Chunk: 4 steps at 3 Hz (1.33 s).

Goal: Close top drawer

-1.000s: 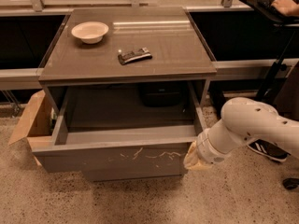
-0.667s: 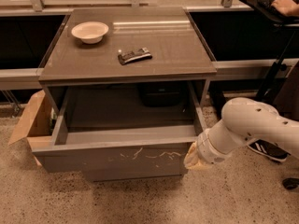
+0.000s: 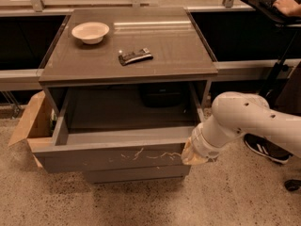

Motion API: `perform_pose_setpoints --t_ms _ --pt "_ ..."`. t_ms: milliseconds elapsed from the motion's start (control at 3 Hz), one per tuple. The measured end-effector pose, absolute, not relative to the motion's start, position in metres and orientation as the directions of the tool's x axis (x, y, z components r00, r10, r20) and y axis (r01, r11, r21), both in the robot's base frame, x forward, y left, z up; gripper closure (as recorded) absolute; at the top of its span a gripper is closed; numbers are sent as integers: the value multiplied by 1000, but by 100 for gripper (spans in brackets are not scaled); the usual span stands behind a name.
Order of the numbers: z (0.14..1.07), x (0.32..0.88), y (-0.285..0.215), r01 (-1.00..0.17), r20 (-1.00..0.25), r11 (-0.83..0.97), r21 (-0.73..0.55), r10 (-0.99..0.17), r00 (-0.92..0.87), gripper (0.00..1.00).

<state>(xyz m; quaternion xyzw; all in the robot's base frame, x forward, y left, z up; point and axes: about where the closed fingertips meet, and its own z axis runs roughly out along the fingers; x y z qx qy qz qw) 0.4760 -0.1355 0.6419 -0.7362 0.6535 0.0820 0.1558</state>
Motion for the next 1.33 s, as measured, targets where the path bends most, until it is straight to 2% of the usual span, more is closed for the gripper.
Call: perform_pose_setpoints --t_ms 333,1333 --pt "651 493 -131 -979 -304 -112 -171 -939 160 81" --pt "648 538 -139 -958 -335 -94 -271 -924 185 11"
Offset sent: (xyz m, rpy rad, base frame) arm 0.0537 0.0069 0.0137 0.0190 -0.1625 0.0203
